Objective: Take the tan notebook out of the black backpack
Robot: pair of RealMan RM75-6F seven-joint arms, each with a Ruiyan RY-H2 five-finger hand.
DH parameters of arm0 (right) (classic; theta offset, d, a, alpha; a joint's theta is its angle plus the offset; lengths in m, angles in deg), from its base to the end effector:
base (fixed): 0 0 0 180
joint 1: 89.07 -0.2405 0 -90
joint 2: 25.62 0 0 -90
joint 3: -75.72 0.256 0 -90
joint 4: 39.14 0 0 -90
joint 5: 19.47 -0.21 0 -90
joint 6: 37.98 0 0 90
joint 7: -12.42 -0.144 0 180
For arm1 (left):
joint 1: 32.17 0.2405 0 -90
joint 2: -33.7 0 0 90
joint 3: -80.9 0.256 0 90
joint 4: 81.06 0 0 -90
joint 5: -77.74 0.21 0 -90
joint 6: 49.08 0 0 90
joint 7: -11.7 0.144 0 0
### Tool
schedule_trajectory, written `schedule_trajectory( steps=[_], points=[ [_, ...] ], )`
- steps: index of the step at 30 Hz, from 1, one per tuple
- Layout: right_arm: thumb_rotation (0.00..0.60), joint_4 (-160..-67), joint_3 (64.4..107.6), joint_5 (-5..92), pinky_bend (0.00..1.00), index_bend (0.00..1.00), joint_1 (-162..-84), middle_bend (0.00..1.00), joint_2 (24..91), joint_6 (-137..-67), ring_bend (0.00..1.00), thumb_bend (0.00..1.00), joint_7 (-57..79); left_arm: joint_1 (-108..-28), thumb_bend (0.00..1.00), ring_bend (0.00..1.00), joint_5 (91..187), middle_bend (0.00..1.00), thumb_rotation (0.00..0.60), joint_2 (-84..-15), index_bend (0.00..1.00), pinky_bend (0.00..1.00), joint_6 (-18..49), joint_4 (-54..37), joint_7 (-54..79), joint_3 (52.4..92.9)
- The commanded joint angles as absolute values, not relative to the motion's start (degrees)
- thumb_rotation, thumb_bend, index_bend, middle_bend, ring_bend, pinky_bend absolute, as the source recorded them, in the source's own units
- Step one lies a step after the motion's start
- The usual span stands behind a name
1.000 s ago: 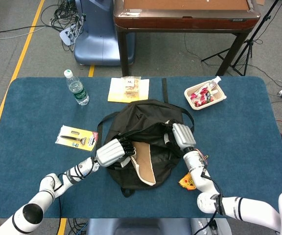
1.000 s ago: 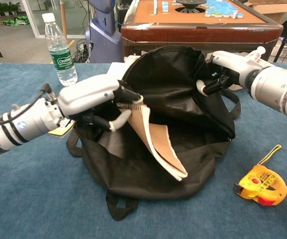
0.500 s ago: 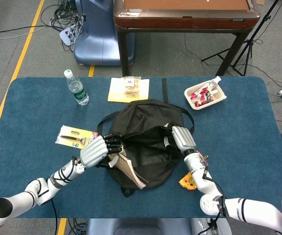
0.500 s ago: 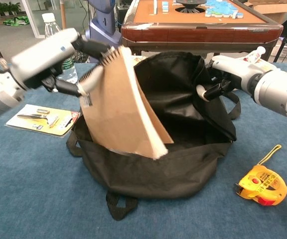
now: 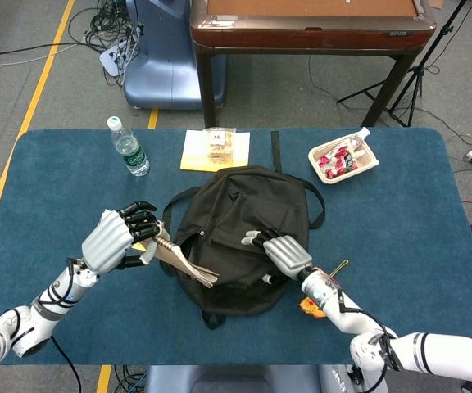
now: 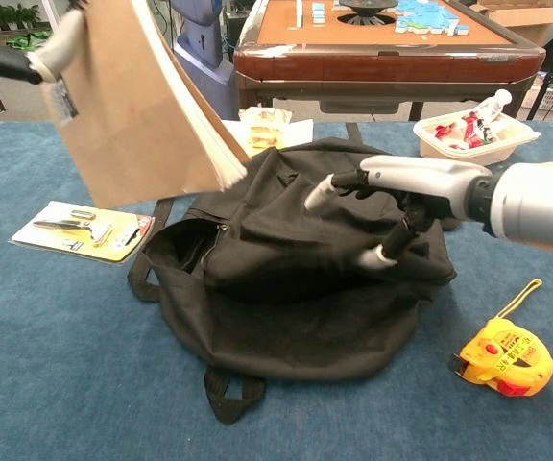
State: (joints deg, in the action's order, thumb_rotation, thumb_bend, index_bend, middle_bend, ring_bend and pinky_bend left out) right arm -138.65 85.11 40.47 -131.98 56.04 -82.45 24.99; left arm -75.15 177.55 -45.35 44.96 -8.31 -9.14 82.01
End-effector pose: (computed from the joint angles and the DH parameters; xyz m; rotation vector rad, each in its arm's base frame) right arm -0.1220 -0.3016 -0.0178 2.0330 -1.3067 0.9298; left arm -0.1437 0.3221 0.0988 -1.8875 -0.5050 -1.7496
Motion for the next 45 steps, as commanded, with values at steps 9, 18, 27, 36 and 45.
schedule_trajectory(
  steps=[9, 18, 27, 36, 45],
  points=[
    [0.600, -145.37, 82.69, 52.84, 0.03, 0.00, -125.25, 0.00, 46.67, -93.55, 0.00, 0.00, 18.39, -74.97, 0.60, 0.49, 176.04, 0.67, 0.600, -44.10, 0.59, 0.31, 40.63, -8.53, -6.17, 78.70],
    [0.600, -146.80, 81.91, 53.55, 0.03, 0.00, -121.03, 0.02, 41.30, -98.19, 0.00, 0.00, 16.26, -79.13, 0.60, 0.49, 171.36, 0.67, 0.600, -50.85, 0.59, 0.31, 32.72, -15.52, -8.80, 73.88],
    [0.600, -146.89, 81.46, 52.77, 0.03, 0.00, -119.24, 0.02, 40.54, -99.51, 0.00, 0.00, 16.68, -85.13, 0.60, 0.48, 170.49, 0.67, 0.600, -62.02, 0.58, 0.31, 24.03, -28.56, -10.77, 73.12],
    [0.600, -146.24, 81.58, 51.95, 0.03, 0.00, -118.51, 0.02, 40.72, -99.50, 0.00, 0.00, 16.56, -88.24, 0.45, 0.36, 166.49, 0.44, 0.600, -70.65, 0.38, 0.31, 14.16, -40.07, -9.06, 72.58],
    [0.600, -145.36, 82.34, 51.75, 0.03, 0.00, -118.25, 0.02, 40.51, -99.48, 0.00, 0.00, 15.83, -85.21, 0.22, 0.11, 162.74, 0.05, 0.600, -66.63, 0.06, 0.25, 14.59, -33.33, -5.91, 70.96]
  ],
)
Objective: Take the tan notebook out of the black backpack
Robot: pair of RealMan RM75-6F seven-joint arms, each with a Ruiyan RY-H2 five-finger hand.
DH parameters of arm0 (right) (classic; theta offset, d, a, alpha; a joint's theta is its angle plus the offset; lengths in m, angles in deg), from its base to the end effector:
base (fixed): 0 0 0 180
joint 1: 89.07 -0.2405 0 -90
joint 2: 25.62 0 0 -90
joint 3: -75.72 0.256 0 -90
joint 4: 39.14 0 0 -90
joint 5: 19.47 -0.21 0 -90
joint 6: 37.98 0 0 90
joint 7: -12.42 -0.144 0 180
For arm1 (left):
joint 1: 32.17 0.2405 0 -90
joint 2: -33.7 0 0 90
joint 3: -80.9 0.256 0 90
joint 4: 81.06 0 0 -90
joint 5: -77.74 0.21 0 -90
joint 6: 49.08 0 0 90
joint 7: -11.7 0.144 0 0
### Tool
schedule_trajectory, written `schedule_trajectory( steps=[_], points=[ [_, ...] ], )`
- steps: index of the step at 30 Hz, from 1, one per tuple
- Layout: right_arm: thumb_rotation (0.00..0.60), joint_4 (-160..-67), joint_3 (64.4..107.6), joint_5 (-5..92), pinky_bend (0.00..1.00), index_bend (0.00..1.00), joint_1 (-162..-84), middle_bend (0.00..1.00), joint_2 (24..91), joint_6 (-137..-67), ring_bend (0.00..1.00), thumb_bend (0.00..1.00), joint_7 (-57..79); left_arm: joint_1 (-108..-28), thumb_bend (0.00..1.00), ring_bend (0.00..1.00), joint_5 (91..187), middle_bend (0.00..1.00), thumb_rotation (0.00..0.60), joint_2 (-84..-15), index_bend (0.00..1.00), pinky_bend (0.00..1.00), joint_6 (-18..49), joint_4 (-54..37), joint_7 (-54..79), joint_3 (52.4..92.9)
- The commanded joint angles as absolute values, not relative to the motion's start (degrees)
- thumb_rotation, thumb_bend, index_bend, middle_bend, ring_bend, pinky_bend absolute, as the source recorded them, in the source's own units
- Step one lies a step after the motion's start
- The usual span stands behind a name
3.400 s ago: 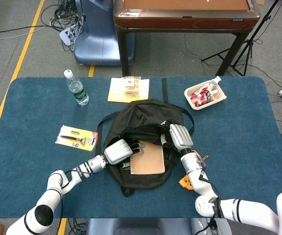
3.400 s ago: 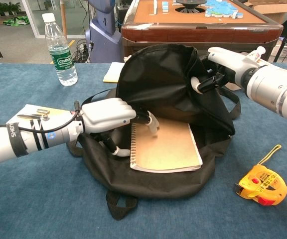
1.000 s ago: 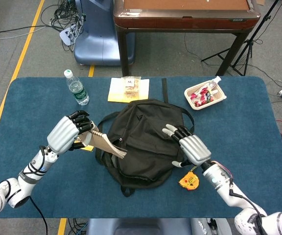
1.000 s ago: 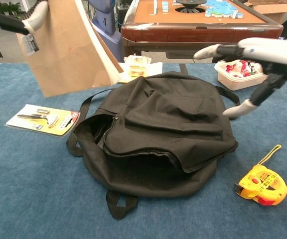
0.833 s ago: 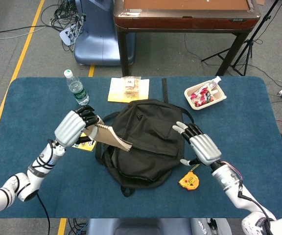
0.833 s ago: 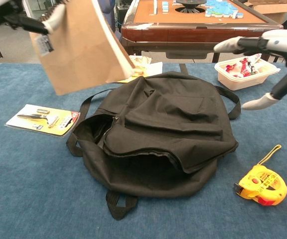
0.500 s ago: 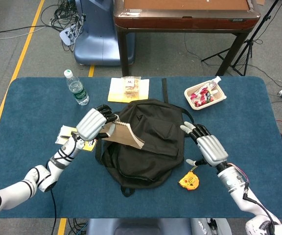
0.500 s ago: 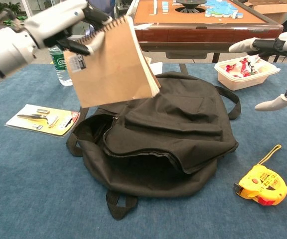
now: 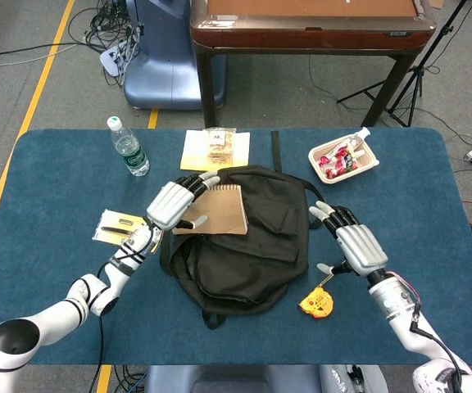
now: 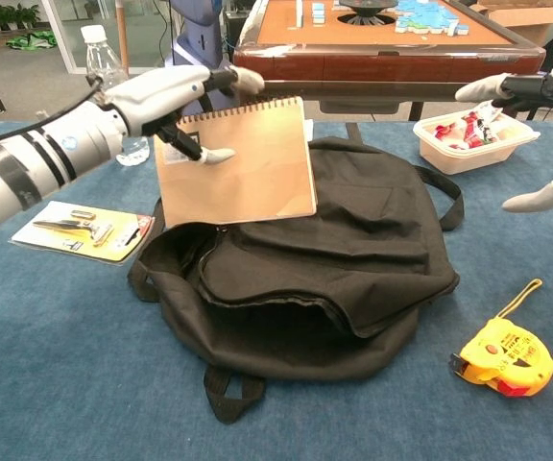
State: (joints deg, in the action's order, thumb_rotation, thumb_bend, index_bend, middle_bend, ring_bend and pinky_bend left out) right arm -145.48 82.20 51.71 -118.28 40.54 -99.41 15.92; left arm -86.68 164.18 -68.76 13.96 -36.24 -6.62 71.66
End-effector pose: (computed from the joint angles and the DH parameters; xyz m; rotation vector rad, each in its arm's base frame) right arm -0.1926 -0.2801 0.0868 1.6956 -1.2004 1.0318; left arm -0.1107 0.4252 -0.0196 -1.8821 -0.7025 -1.3428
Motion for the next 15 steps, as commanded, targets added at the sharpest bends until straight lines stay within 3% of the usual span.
schedule_trajectory(
  steps=[1, 9, 12, 15],
  points=[
    [0.600, -145.31, 82.45, 51.80, 0.03, 0.00, -118.22, 0.02, 40.47, -99.54, 0.00, 0.00, 15.75, -84.55, 0.21, 0.10, 162.07, 0.04, 0.600, -65.56, 0.05, 0.24, 14.56, -31.84, -5.55, 70.75],
    [0.600, -145.63, 82.67, 51.95, 0.03, 0.00, -117.89, 0.03, 39.04, -99.46, 0.00, 0.01, 15.84, -78.20, 0.21, 0.09, 159.40, 0.03, 0.600, -57.64, 0.05, 0.23, 17.21, -22.88, -2.05, 71.43],
    [0.600, -145.62, 82.36, 52.06, 0.03, 0.00, -117.46, 0.06, 38.53, -99.97, 0.00, 0.04, 16.94, -75.30, 0.21, 0.09, 158.00, 0.04, 0.600, -54.58, 0.08, 0.23, 17.91, -19.47, -0.04, 72.11],
    [0.600, -145.21, 81.91, 52.48, 0.09, 0.07, -116.38, 0.11, 38.27, -101.66, 0.01, 0.11, 18.14, -72.35, 0.21, 0.10, 156.21, 0.05, 0.600, -50.74, 0.10, 0.23, 17.94, -14.69, 2.82, 73.00]
  ],
)
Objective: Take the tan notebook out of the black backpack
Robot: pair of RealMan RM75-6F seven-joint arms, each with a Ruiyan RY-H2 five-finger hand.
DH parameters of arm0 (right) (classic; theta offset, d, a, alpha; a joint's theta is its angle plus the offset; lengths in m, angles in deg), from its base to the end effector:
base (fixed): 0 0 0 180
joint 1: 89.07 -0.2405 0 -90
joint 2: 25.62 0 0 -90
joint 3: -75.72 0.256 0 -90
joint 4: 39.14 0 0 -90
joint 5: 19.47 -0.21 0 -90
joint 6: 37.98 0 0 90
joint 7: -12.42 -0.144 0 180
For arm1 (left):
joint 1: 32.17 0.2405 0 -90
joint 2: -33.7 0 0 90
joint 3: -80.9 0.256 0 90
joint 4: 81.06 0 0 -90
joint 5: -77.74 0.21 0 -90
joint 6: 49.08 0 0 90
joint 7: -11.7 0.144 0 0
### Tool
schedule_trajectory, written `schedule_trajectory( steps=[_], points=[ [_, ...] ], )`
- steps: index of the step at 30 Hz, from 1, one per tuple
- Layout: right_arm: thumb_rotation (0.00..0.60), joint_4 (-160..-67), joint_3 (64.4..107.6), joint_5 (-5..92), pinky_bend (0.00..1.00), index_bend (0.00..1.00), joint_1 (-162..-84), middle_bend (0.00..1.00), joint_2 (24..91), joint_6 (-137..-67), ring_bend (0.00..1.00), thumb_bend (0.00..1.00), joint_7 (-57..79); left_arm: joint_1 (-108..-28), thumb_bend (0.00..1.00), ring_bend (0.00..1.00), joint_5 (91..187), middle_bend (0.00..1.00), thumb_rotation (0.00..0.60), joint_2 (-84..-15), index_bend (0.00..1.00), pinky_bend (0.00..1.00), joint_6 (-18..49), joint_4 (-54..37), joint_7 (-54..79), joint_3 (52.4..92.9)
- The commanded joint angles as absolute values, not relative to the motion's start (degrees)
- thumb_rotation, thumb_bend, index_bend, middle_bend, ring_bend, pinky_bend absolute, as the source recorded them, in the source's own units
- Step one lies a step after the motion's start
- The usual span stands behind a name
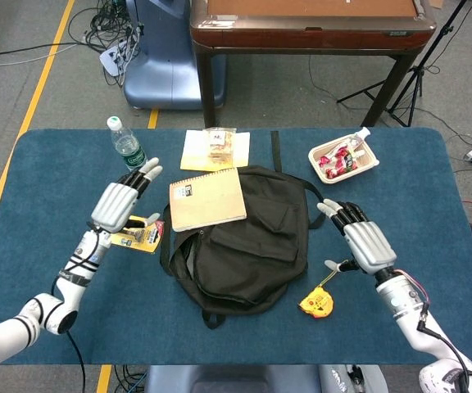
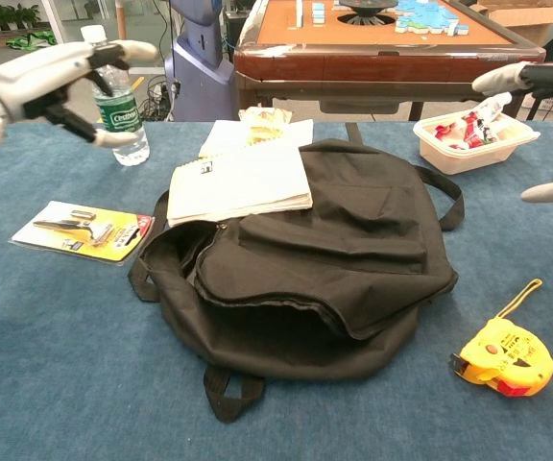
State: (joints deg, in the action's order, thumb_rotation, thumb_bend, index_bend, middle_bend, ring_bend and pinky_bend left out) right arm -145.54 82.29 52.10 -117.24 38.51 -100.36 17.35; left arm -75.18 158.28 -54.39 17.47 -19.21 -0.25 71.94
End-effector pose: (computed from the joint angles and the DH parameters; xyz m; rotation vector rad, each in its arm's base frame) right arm -0.2005 -0.2797 0.0999 1.6826 -1.1426 0.9993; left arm -0.1864 0.3980 0.0516 -1.6909 -0.7931 -1.2439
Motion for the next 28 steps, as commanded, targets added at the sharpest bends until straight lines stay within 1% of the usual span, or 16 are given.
schedule_trajectory(
  steps=[1, 3, 6, 8, 13, 17, 22, 28],
  points=[
    [0.600, -144.94, 81.78, 52.75, 0.14, 0.11, -115.90, 0.14, 38.32, -102.42, 0.03, 0.16, 18.25, -71.48, 0.21, 0.10, 155.64, 0.05, 0.600, -49.44, 0.10, 0.23, 18.02, -13.01, 4.01, 73.26],
    [0.600, -144.14, 81.25, 53.63, 0.21, 0.18, -114.68, 0.19, 38.44, -104.14, 0.09, 0.22, 18.26, -69.15, 0.21, 0.10, 154.25, 0.05, 0.600, -46.51, 0.10, 0.23, 19.07, -8.62, 6.59, 73.69],
    [0.600, -142.82, 80.28, 55.25, 0.25, 0.27, -112.90, 0.26, 38.51, -106.53, 0.14, 0.26, 18.61, -65.62, 0.21, 0.10, 152.52, 0.06, 0.600, -42.94, 0.12, 0.23, 21.16, -2.94, 9.88, 74.59],
    [0.600, -141.71, 79.68, 56.52, 0.28, 0.32, -111.61, 0.30, 38.81, -108.56, 0.18, 0.28, 19.27, -63.16, 0.21, 0.10, 151.62, 0.07, 0.600, -41.05, 0.13, 0.23, 22.79, -0.19, 12.22, 75.53],
    [0.600, -139.95, 78.61, 59.58, 0.35, 0.39, -108.87, 0.37, 39.28, -113.02, 0.26, 0.30, 20.45, -57.49, 0.21, 0.10, 149.37, 0.08, 0.600, -37.92, 0.14, 0.23, 26.80, 4.95, 17.09, 77.62],
    [0.600, -140.36, 77.73, 60.28, 0.35, 0.40, -106.95, 0.39, 38.30, -114.46, 0.27, 0.30, 20.29, -52.96, 0.21, 0.10, 147.88, 0.09, 0.600, -35.77, 0.15, 0.23, 30.46, 9.45, 19.25, 78.78],
    [0.600, -141.92, 76.58, 59.85, 0.35, 0.40, -105.33, 0.39, 36.46, -114.09, 0.27, 0.30, 20.50, -48.87, 0.21, 0.10, 148.23, 0.09, 0.600, -33.95, 0.16, 0.23, 34.42, 14.15, 22.03, 80.05],
    [0.600, -143.38, 76.31, 59.79, 0.35, 0.40, -103.76, 0.39, 35.46, -114.74, 0.27, 0.30, 20.35, -46.10, 0.21, 0.11, 150.10, 0.09, 0.600, -34.27, 0.16, 0.23, 37.58, 16.26, 25.12, 80.64]
  ],
)
